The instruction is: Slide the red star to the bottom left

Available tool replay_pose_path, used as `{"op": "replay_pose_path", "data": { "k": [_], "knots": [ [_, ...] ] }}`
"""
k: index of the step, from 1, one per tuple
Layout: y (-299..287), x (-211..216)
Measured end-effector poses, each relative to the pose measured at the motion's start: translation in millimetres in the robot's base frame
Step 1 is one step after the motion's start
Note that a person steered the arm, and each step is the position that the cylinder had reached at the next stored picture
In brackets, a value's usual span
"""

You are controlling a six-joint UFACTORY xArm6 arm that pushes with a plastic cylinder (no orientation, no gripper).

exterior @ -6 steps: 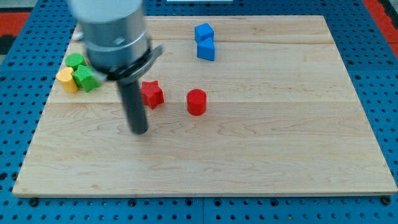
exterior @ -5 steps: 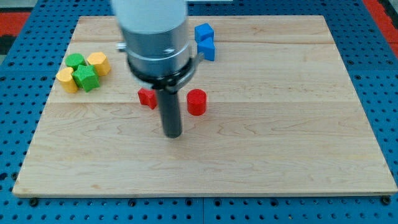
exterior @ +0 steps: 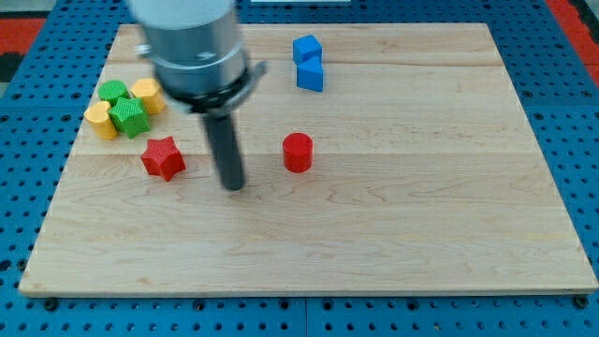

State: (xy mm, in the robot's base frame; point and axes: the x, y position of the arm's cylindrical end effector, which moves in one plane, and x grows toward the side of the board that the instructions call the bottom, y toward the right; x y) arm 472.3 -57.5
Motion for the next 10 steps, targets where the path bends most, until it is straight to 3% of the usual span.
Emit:
{"op": "replay_pose_path", "data": {
  "k": [1, 2, 3, 4, 5, 6, 7, 8, 10],
  "knots": [
    [-32.6, -39.9],
    [-105.3, -29.5],
    [-113.5, -14.2],
    [-140.6, -49.1],
    [-141.1, 9.3],
    [-110.9, 34.4],
    [-64.6, 4.8],
    [-44.3, 62.9],
    [-109.2, 73.2]
  ]
}}
